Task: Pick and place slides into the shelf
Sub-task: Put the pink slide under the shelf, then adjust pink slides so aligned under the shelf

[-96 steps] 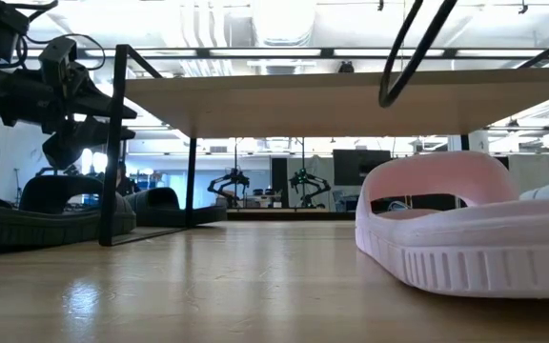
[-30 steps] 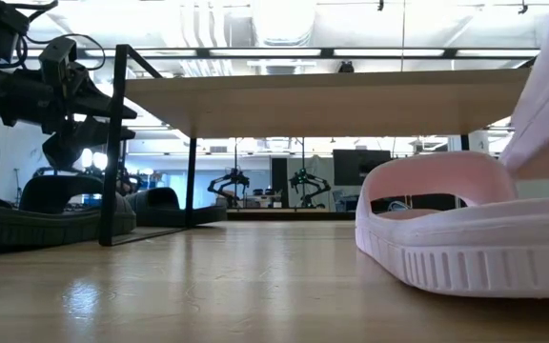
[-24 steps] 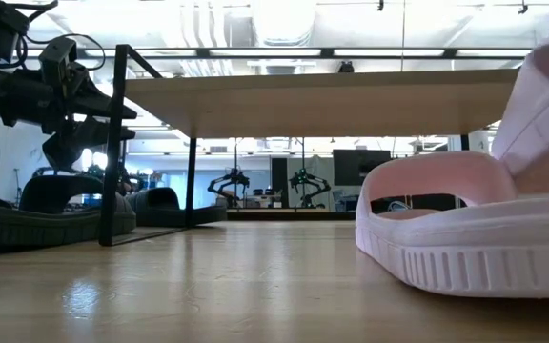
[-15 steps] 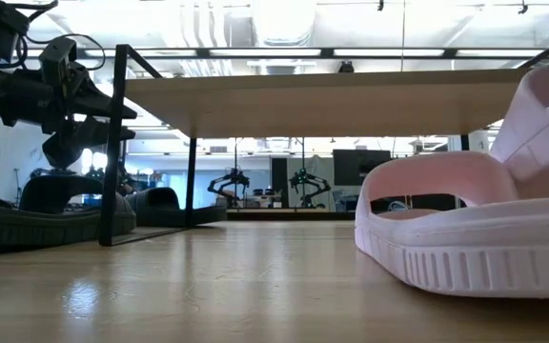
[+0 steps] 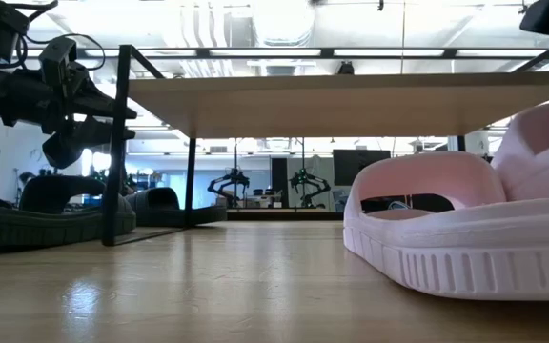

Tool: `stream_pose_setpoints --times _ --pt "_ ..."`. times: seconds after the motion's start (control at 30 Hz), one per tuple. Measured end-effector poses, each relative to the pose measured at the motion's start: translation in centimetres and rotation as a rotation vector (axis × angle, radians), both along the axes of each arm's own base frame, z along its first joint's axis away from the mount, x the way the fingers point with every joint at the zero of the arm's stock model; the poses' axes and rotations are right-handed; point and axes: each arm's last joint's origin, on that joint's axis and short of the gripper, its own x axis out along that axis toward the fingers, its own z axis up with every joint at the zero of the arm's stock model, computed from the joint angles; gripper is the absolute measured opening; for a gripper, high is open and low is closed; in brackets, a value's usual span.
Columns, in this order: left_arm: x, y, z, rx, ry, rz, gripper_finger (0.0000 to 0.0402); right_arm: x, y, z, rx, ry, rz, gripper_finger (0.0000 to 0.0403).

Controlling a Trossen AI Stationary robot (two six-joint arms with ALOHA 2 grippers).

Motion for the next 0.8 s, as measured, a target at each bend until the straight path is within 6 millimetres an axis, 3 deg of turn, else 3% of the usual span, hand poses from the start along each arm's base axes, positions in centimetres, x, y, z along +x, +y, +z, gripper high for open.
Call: stream_pose_setpoints --times 0.4,0.8 --pt "0.0 0.0 0.0 0.000 0.000 0.000 0.0166 -0.6 -0.7 -1.6 0.004 0.043 -0.035 0.0094" --pt "0.0 0.0 0.0 0.000 0.000 0.000 0.0166 0.4 0.6 0.5 0.132 -0.020 -0.125 0.0134"
